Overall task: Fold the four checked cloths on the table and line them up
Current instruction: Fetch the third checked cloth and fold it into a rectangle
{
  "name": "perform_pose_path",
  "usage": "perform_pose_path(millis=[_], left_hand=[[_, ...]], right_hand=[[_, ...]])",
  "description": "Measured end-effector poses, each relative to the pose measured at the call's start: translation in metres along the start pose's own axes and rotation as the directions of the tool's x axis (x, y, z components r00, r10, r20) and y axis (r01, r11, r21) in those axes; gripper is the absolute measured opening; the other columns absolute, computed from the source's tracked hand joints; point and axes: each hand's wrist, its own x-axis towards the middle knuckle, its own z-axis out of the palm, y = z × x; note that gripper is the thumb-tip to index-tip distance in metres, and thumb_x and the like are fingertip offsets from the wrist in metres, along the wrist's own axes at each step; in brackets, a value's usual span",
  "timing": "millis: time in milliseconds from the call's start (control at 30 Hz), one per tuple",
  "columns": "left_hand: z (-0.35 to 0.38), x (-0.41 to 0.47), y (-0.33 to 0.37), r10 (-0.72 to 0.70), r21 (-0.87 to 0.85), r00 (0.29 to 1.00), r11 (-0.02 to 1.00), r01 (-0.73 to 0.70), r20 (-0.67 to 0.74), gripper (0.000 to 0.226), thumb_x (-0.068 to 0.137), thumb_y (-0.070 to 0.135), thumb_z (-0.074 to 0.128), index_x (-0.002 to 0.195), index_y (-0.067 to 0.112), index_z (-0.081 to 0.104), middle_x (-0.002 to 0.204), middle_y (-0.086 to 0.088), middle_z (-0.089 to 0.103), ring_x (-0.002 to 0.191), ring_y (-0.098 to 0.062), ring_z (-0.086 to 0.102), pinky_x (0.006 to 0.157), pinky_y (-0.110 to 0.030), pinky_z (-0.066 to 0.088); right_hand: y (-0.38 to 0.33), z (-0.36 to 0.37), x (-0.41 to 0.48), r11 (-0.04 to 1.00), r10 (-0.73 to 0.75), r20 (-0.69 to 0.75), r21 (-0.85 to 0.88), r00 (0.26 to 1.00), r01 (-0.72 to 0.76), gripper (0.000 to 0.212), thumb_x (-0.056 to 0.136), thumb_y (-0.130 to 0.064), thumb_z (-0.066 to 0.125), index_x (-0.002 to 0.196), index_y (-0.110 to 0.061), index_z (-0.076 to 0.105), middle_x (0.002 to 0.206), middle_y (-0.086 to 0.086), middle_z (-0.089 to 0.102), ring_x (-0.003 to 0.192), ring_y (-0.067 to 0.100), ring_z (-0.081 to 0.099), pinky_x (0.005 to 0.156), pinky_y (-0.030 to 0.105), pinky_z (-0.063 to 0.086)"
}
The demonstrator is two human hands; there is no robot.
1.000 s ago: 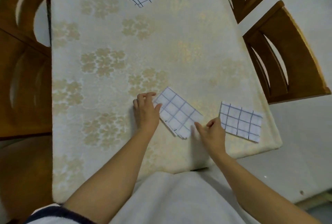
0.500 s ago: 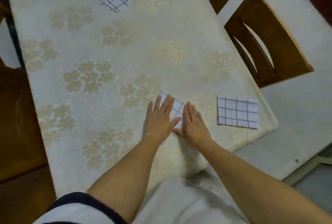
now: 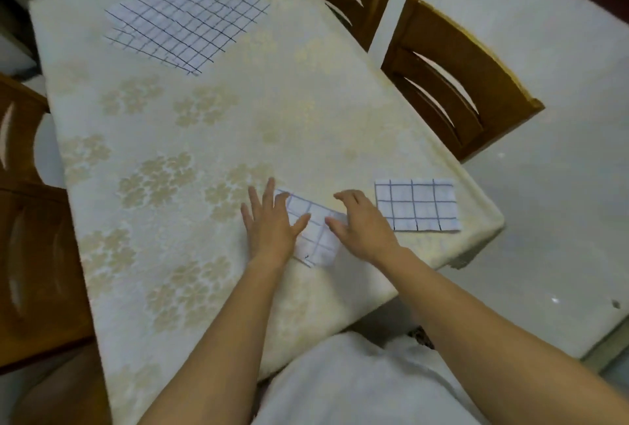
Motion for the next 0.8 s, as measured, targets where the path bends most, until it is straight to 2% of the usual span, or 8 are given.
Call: perform_pose_path(millis=[67,133,200,333,433,533,700,800], left_hand=[[-0.015,-0.008,0.036,0.111,-0.175,0.992,0.977,-0.12,-0.063,0.041,0.097,0.043,0.059,0.13,0.02,0.059,0.145,-0.001,0.053,0.138,-0.026,0.044,0.112,-0.039,0.032],[-0.028,-0.013,0.08,0.177,-0.193,0.982,0.964,-0.185,-0.057,0.03,0.097,0.039,0.06,0.122,0.022,0.065,0.127,0.002,0.064,0.118,-0.02,0.058,0.1,-0.035,0.044],[-0.034,-0.017,0.127,0.233,-0.141,0.969,0.96,-0.243,-0.086,0.027,0.098,0.04,0.059,0.119,0.024,0.066,0.122,0.002,0.066,0.114,-0.021,0.06,0.099,-0.041,0.047],[-0.033,-0.025,0.228,0.353,0.001,0.927,0.935,-0.356,-0.126,0.028,0.098,0.041,0.059,0.119,0.024,0.066,0.129,0.001,0.062,0.118,-0.022,0.056,0.101,-0.042,0.047],[-0.021,-0.031,0.304,0.437,0.126,0.9,0.892,-0.434,0.009,0.032,0.098,0.045,0.058,0.124,0.027,0.063,0.131,0.002,0.062,0.116,-0.02,0.058,0.1,-0.039,0.049],[-0.003,-0.033,0.373,0.489,0.198,0.849,0.829,-0.523,0.2,0.037,0.094,0.05,0.061,0.127,0.032,0.061,0.136,0.005,0.06,0.115,-0.018,0.06,0.102,-0.037,0.05],[0.022,-0.024,0.462,0.596,0.223,0.761,0.73,-0.646,0.254,0.042,0.095,0.054,0.057,0.129,0.03,0.058,0.126,0.005,0.064,0.105,-0.017,0.064,0.09,-0.042,0.057],[0.037,-0.017,0.502,0.623,0.199,0.711,0.69,-0.696,0.326,0.043,0.096,0.052,0.056,0.133,0.03,0.056,0.129,0.006,0.062,0.109,-0.016,0.063,0.093,-0.038,0.055]], right_hand=[[0.017,-0.034,-0.007,1.0,0.003,-0.036,0.028,0.999,-0.002,0.043,0.099,-0.041,0.053,0.134,-0.017,0.056,0.134,0.004,0.055,0.118,0.022,0.056,0.097,0.034,0.045],[0.044,-0.072,-0.018,0.998,0.013,-0.075,0.059,0.997,-0.008,0.036,0.1,-0.042,0.051,0.127,-0.02,0.062,0.125,0.0,0.062,0.11,0.018,0.06,0.094,0.032,0.049],[0.076,-0.113,-0.032,0.994,0.038,-0.143,0.107,0.989,-0.023,0.033,0.1,-0.042,0.052,0.123,-0.021,0.064,0.121,-0.003,0.066,0.106,0.014,0.062,0.093,0.031,0.052],[0.15,-0.188,-0.068,0.988,0.11,-0.294,0.136,0.949,-0.072,0.032,0.099,-0.043,0.054,0.122,-0.024,0.065,0.117,-0.007,0.066,0.1,0.009,0.062,0.086,0.024,0.051],[0.201,-0.225,-0.102,0.985,0.175,-0.389,0.065,0.905,-0.162,0.027,0.098,-0.041,0.055,0.119,-0.027,0.065,0.116,-0.007,0.066,0.1,0.01,0.061,0.083,0.022,0.046],[0.249,-0.252,-0.139,0.966,0.249,-0.45,0.045,0.858,-0.256,0.028,0.1,-0.037,0.053,0.121,-0.023,0.065,0.121,-0.003,0.066,0.108,0.015,0.059,0.092,0.03,0.048],[0.323,-0.272,-0.179,0.922,0.386,-0.478,0.21,0.789,-0.324,0.029,0.099,-0.032,0.054,0.12,-0.016,0.067,0.121,0.002,0.067,0.112,0.023,0.059,0.097,0.038,0.048],[0.35,-0.284,-0.186,0.893,0.45,-0.473,0.268,0.758,-0.363,0.028,0.098,-0.031,0.056,0.12,-0.017,0.067,0.12,0.002,0.067,0.11,0.022,0.06,0.095,0.038,0.05]])
